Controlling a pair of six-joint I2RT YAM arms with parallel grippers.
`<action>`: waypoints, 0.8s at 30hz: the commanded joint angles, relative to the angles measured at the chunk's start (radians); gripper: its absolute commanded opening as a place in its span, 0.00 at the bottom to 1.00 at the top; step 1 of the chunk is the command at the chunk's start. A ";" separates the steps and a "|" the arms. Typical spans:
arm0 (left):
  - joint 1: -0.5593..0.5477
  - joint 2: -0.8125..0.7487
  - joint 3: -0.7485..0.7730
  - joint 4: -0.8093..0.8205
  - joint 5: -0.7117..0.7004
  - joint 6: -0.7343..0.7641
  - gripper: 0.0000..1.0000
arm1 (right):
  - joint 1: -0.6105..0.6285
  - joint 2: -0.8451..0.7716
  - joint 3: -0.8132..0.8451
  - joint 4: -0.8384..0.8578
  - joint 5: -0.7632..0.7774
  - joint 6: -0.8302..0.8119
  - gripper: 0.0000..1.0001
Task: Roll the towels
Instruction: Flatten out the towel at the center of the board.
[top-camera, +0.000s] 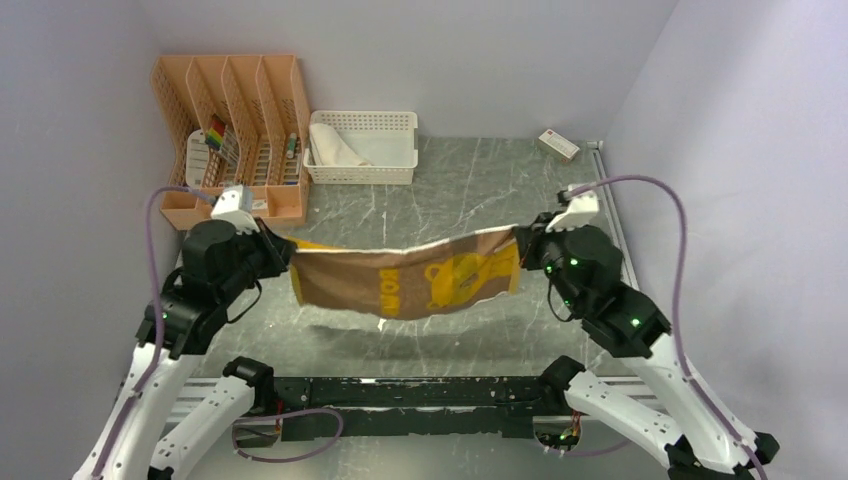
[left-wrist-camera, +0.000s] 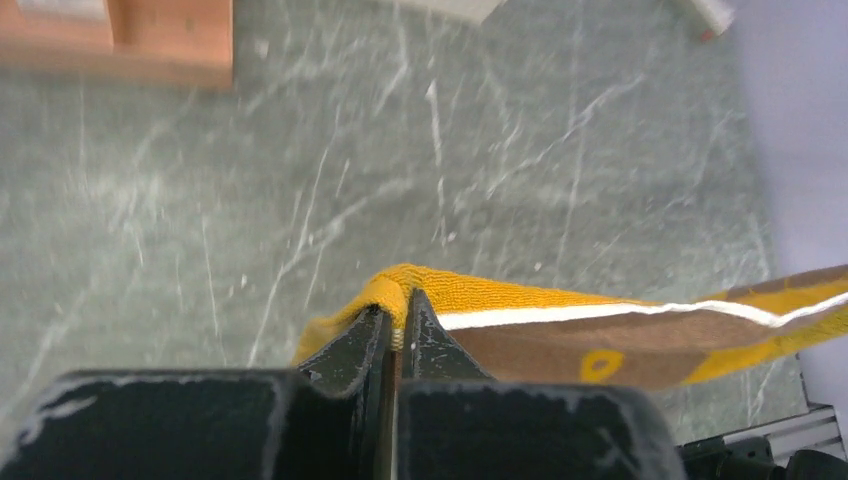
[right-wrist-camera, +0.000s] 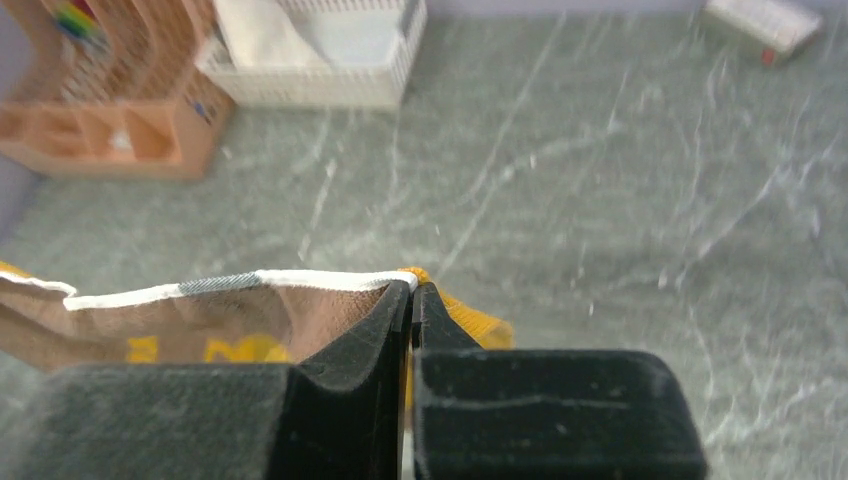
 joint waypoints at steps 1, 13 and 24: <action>0.001 0.014 -0.115 -0.055 -0.030 -0.125 0.07 | -0.004 0.003 -0.109 0.014 0.023 0.081 0.00; 0.008 0.445 -0.171 0.178 -0.146 -0.174 0.07 | -0.184 0.352 -0.167 0.225 -0.021 0.073 0.00; 0.047 0.526 0.069 0.181 -0.190 -0.130 0.07 | -0.333 0.317 -0.001 0.199 -0.044 -0.015 0.00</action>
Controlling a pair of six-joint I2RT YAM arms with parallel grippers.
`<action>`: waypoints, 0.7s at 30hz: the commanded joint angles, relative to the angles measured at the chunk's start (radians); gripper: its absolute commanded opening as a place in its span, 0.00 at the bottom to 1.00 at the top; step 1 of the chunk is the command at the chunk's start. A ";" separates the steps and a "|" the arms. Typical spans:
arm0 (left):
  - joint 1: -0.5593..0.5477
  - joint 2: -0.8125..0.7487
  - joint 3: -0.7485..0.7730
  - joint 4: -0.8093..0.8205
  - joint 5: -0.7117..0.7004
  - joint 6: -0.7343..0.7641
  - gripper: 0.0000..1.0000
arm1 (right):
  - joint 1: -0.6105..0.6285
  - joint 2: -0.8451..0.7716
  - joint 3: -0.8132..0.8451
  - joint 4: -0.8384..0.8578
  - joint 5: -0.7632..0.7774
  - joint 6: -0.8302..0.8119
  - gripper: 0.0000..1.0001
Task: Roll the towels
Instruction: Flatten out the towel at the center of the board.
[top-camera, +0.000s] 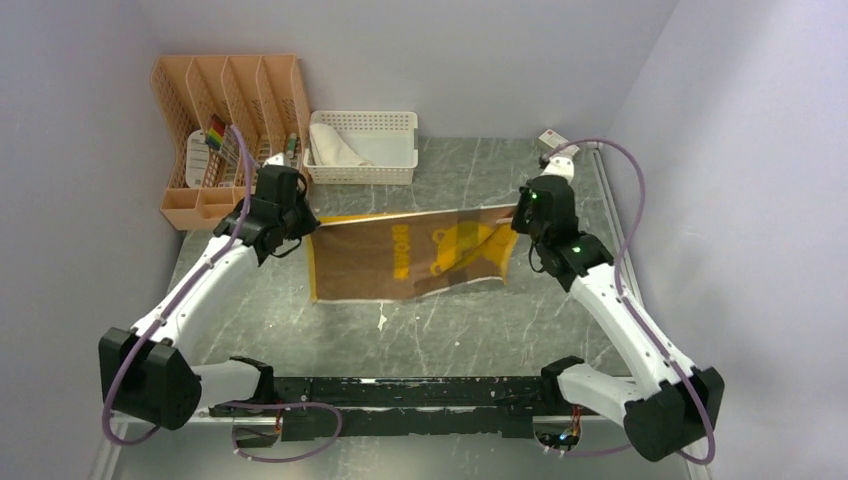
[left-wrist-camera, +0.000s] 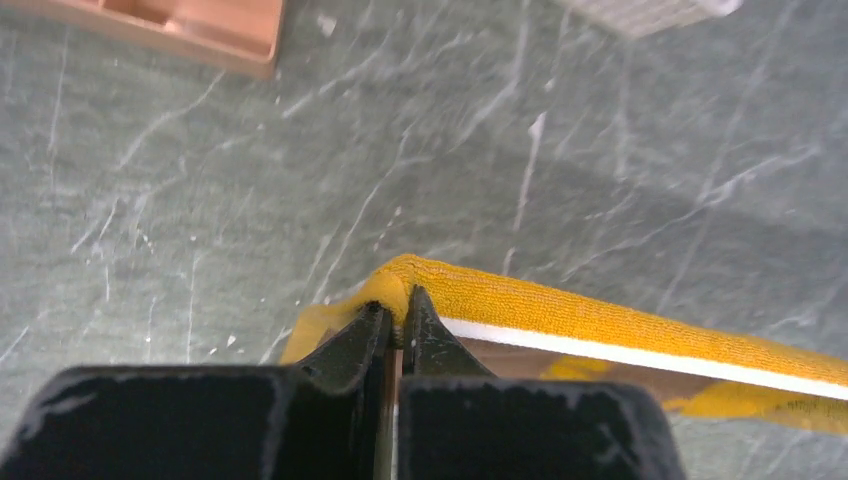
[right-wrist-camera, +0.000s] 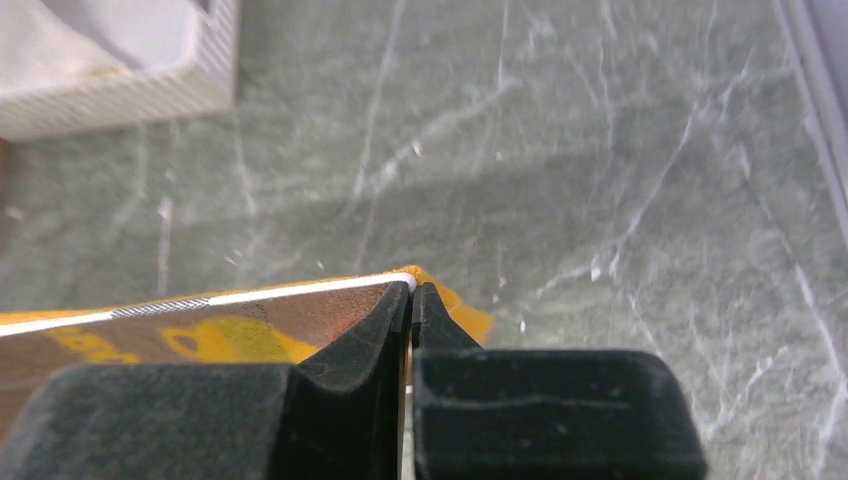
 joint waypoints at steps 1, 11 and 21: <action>0.017 -0.108 0.048 -0.028 -0.072 0.006 0.07 | -0.020 -0.137 0.100 -0.026 0.014 -0.027 0.00; 0.017 -0.609 -0.044 -0.355 -0.095 -0.128 0.07 | -0.021 -0.604 0.004 -0.244 -0.145 0.044 0.00; 0.017 -0.725 -0.098 -0.445 -0.036 -0.149 0.07 | -0.021 -0.686 -0.006 -0.328 -0.225 0.054 0.00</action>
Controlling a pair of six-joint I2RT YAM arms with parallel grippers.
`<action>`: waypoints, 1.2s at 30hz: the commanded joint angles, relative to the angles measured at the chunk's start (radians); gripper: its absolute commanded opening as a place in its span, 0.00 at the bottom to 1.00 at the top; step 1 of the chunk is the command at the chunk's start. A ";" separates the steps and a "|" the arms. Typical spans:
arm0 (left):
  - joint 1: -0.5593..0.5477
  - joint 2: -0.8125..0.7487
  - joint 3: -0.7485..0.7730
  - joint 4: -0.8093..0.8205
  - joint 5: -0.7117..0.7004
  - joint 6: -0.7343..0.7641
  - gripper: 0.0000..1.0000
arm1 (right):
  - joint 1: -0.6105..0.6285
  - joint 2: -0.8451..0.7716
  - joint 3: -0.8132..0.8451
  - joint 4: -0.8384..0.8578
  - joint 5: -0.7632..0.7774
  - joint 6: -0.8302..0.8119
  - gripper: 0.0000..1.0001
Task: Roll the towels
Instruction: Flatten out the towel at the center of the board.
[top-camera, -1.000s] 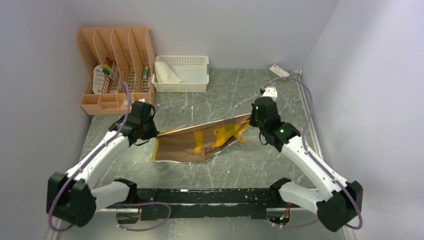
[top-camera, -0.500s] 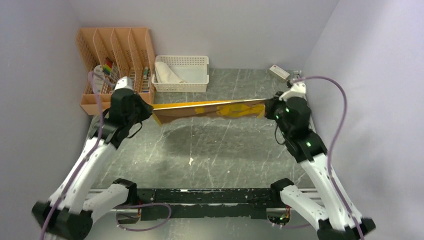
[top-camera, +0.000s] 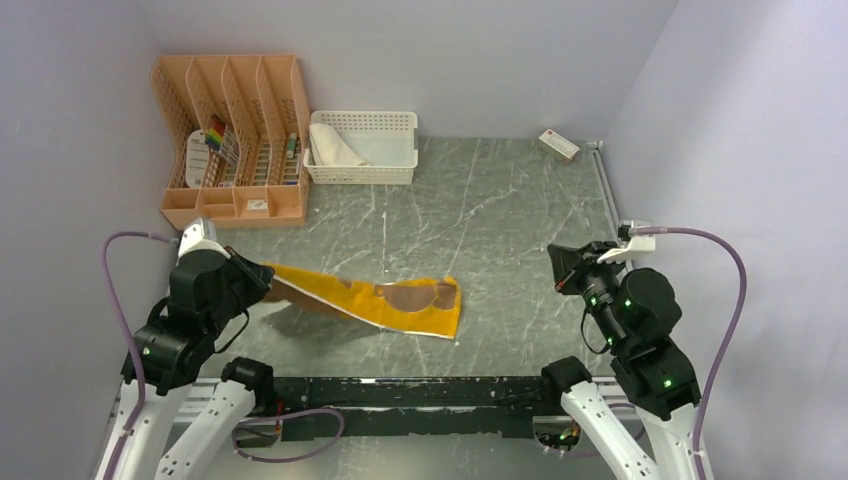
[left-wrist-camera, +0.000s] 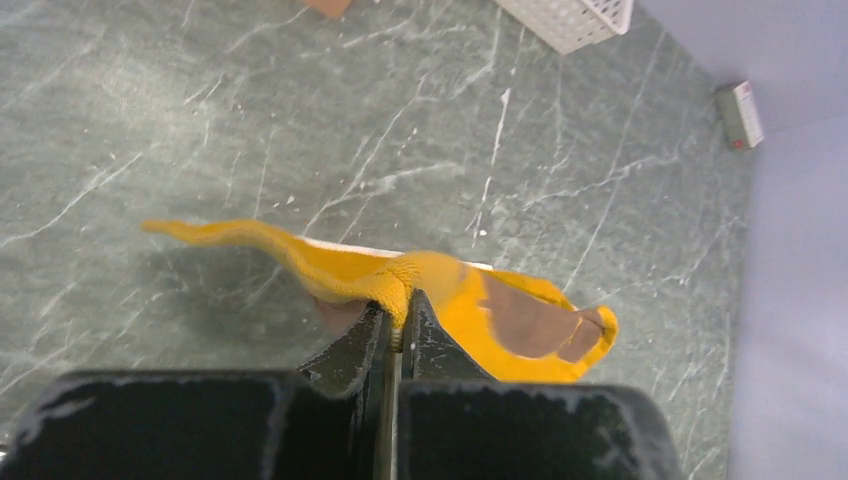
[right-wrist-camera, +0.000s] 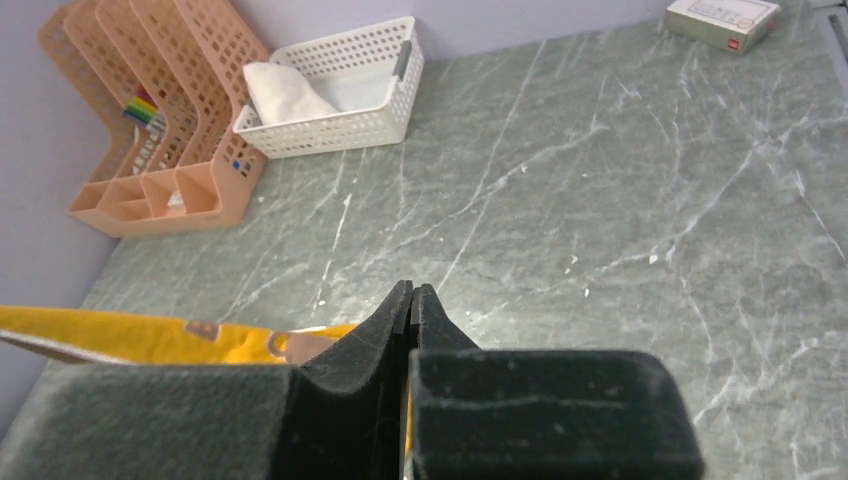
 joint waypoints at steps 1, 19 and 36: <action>0.010 0.067 -0.014 -0.013 0.009 0.004 0.07 | -0.003 0.020 -0.005 -0.040 0.000 -0.003 0.00; 0.010 0.321 -0.037 0.171 0.005 0.098 0.07 | 0.597 0.524 -0.362 0.341 0.046 0.382 0.66; 0.010 0.313 -0.054 0.181 0.013 0.133 0.07 | 0.617 0.604 -0.695 0.713 -0.047 0.555 0.46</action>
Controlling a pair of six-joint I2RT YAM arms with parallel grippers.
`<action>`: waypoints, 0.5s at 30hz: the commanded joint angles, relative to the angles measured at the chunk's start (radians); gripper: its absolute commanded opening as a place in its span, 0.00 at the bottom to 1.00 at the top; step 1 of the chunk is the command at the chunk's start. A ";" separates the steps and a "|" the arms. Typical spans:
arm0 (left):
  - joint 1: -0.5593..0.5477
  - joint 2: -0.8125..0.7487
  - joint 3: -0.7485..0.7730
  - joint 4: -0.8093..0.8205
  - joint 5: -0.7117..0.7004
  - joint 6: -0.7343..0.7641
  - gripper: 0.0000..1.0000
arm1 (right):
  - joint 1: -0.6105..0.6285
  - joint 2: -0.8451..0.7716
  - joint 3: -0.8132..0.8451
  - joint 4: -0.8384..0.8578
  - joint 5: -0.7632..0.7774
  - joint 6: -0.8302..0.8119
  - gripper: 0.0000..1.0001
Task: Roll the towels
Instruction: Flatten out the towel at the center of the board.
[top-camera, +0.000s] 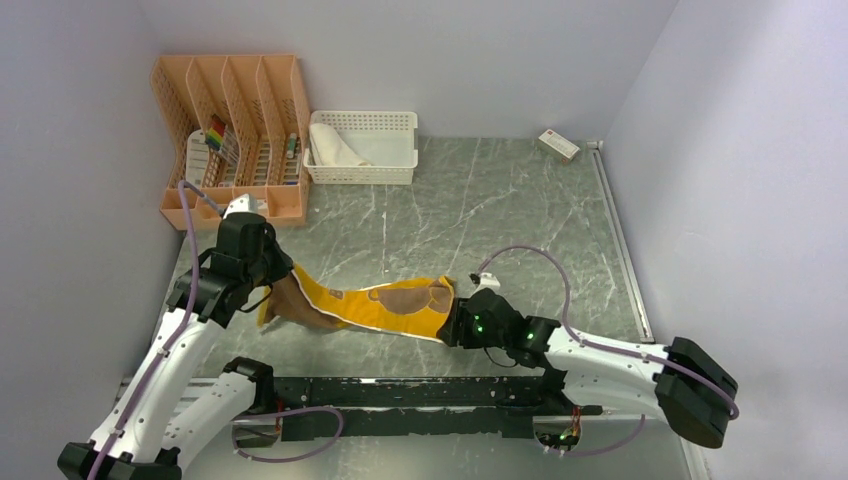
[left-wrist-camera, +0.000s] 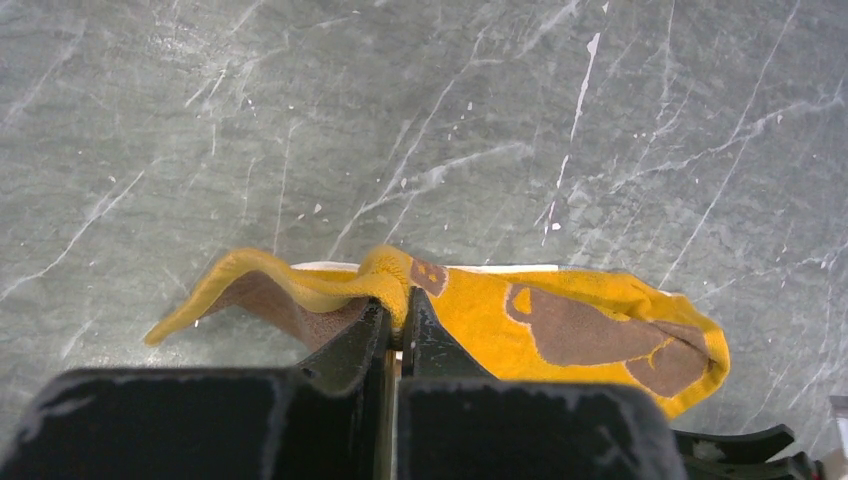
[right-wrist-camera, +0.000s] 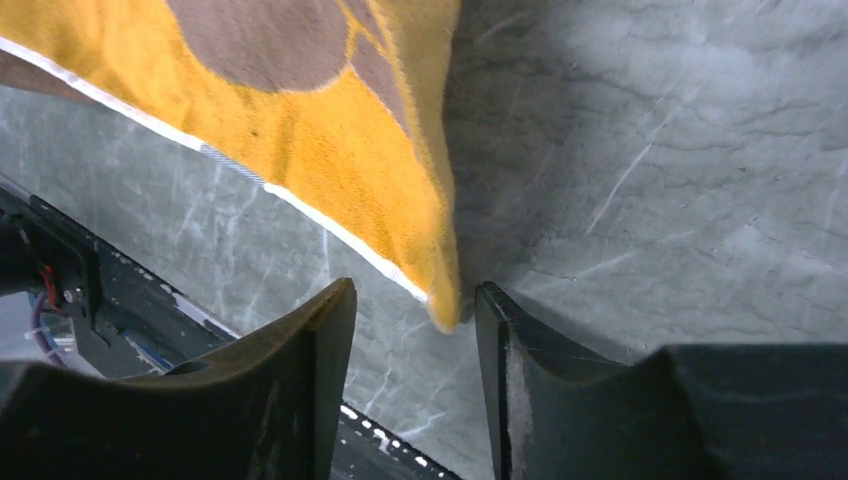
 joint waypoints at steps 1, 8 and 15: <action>0.008 0.002 0.000 0.035 -0.003 0.020 0.07 | 0.005 0.055 -0.057 0.174 -0.039 0.047 0.45; 0.008 0.000 0.003 0.030 -0.011 0.025 0.07 | 0.003 0.064 -0.076 0.173 -0.026 0.051 0.22; 0.008 0.012 0.032 0.031 -0.044 0.048 0.07 | 0.003 -0.032 0.001 0.093 -0.023 0.013 0.00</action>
